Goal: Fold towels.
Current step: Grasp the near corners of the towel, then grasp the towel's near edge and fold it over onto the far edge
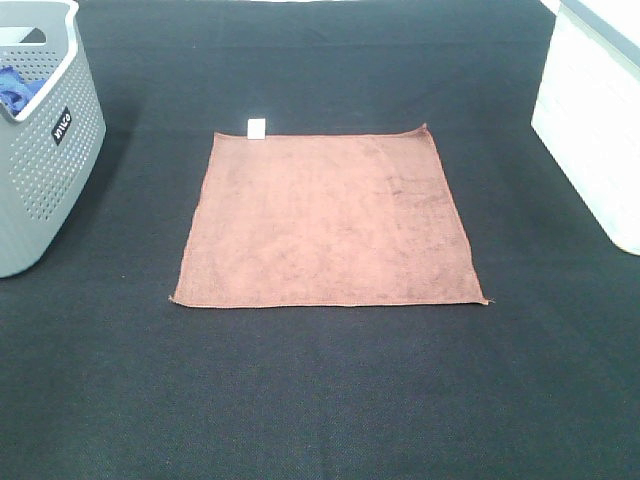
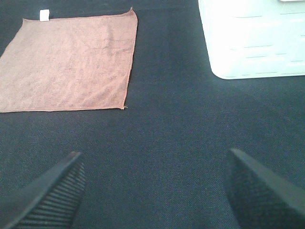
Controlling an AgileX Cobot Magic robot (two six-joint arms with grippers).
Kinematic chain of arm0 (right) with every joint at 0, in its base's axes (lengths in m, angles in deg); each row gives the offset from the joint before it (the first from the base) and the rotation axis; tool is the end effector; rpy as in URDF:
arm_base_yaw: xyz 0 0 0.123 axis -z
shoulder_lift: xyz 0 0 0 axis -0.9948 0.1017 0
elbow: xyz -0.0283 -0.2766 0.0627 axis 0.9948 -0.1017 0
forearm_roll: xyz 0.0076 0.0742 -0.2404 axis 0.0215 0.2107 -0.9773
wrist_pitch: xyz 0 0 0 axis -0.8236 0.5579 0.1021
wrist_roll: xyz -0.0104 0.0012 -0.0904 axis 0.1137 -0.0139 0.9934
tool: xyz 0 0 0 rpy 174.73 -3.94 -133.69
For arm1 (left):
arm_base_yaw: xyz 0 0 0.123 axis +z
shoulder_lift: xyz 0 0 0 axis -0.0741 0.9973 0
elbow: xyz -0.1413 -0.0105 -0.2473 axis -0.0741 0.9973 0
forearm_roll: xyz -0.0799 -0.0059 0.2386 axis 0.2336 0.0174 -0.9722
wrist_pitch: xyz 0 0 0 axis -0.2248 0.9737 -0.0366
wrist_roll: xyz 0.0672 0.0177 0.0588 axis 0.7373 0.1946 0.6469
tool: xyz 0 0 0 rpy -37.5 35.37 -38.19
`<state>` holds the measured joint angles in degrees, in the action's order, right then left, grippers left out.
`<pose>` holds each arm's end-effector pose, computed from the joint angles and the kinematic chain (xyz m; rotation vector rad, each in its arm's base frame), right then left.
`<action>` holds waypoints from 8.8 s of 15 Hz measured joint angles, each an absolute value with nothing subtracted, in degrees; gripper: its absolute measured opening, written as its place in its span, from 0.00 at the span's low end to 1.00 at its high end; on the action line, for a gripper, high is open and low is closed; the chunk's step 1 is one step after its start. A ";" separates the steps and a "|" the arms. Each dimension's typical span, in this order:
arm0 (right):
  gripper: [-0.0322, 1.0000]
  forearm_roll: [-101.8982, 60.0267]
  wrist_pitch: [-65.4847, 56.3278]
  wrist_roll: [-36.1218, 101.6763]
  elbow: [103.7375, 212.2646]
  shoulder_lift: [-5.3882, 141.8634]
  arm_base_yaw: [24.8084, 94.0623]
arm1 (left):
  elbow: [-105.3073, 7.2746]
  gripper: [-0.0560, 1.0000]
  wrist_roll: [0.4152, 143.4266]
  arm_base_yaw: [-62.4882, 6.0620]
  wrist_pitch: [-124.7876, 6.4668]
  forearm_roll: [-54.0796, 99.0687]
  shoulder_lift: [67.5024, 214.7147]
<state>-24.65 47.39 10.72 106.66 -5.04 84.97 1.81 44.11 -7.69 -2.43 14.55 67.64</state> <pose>-0.0058 0.0059 0.2777 -0.0039 2.0441 0.0697 -0.0066 -0.0073 0.2783 0.1762 2.0233 -0.0849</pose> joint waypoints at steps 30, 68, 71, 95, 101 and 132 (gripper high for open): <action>0.76 -24.65 47.39 10.72 106.66 -5.04 84.97 | 1.81 0.60 44.11 -7.69 -2.43 14.90 67.64; 0.67 8.01 48.48 36.16 167.79 108.46 84.91 | -50.10 0.60 56.48 -13.53 -22.59 52.60 185.95; 0.69 4.97 46.76 33.23 162.18 110.52 84.91 | -50.10 0.68 48.40 -13.53 -20.30 43.95 187.27; 0.59 10.59 36.85 34.95 155.82 121.64 78.78 | -50.85 0.63 47.95 -19.43 -21.28 50.77 195.35; 0.12 9.67 33.75 32.09 155.99 122.67 76.60 | -50.73 0.13 47.95 -20.18 -21.73 50.31 196.32; 0.04 -1.39 36.45 22.92 190.77 135.05 76.14 | -76.46 0.10 41.07 -16.34 -22.19 37.93 203.31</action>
<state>-1.39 36.45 22.92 190.77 135.05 76.14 -76.46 41.07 -16.34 -22.19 37.93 203.31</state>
